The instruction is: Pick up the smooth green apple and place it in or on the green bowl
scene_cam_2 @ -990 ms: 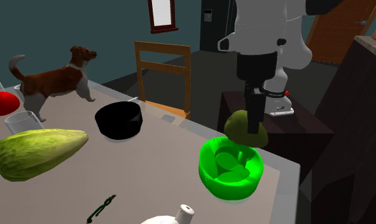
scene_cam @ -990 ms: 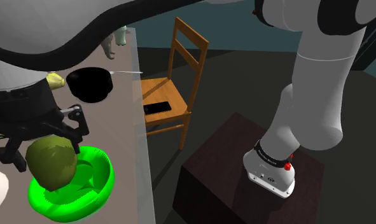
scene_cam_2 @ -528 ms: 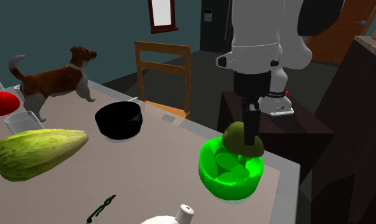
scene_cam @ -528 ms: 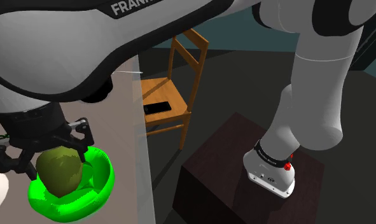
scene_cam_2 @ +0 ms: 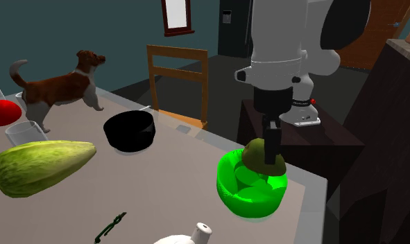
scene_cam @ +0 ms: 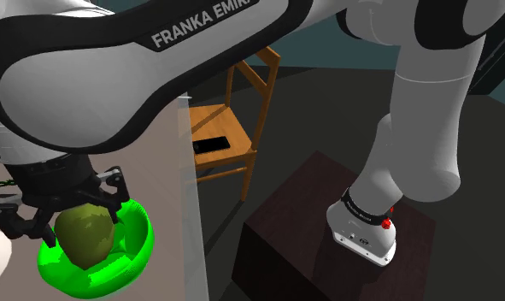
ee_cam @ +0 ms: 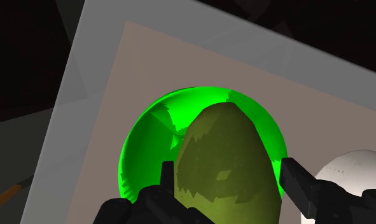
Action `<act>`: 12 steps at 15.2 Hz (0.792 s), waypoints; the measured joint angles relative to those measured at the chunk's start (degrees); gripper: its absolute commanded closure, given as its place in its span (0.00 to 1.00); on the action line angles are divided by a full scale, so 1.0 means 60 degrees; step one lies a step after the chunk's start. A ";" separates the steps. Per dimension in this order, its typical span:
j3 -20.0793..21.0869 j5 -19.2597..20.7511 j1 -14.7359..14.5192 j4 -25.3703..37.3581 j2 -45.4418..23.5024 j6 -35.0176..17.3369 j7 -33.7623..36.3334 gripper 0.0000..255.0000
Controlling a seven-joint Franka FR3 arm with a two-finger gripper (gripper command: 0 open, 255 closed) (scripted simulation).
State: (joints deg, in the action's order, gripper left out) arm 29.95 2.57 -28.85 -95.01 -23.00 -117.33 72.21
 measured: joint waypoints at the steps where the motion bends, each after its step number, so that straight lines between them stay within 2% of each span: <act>1: 0.0000 0.0000 0.0000 -0.0001 0.0000 -0.0001 0.0000 1.00; 2: 0.0000 0.0000 0.0000 -0.0001 0.0000 -0.0002 0.0000 0.00; 8: 0.0000 0.0000 0.0000 -0.0001 0.0000 -0.0003 0.0000 0.00; 12: 0.0069 -0.0181 0.0118 0.0521 0.0369 0.0845 -0.0089 0.00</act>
State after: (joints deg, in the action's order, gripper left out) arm 30.37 1.48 -28.15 -91.89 -20.79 -112.26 71.67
